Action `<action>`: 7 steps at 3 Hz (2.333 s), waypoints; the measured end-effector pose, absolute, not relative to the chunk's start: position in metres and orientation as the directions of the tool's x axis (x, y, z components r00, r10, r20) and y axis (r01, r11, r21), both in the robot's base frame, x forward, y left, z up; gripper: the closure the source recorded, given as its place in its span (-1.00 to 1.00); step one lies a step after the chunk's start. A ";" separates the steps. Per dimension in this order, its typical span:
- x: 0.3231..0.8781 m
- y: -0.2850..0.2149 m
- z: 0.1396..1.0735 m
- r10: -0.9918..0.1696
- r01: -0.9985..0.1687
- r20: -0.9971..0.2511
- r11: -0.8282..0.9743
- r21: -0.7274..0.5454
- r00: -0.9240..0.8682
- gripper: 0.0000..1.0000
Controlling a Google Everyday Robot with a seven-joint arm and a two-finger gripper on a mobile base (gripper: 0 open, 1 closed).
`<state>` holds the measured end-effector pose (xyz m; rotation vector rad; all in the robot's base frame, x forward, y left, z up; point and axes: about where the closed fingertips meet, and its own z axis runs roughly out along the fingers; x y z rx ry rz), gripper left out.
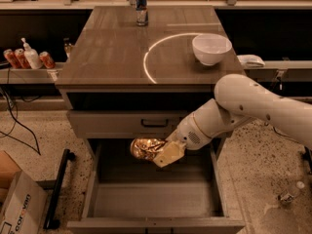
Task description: Place orange can into middle drawer
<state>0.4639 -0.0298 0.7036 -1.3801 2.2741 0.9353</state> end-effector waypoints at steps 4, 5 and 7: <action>0.453 -0.048 0.648 -0.632 -0.835 -0.547 0.383 0.396 -0.549 1.00; 0.453 -0.054 0.631 -0.621 -0.821 -0.537 0.405 0.403 -0.570 1.00; 0.453 -0.064 0.599 -0.604 -0.796 -0.521 0.420 0.436 -0.604 1.00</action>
Offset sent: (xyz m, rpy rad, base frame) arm -0.0067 -0.0158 -0.0413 -0.0036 0.0356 -0.0551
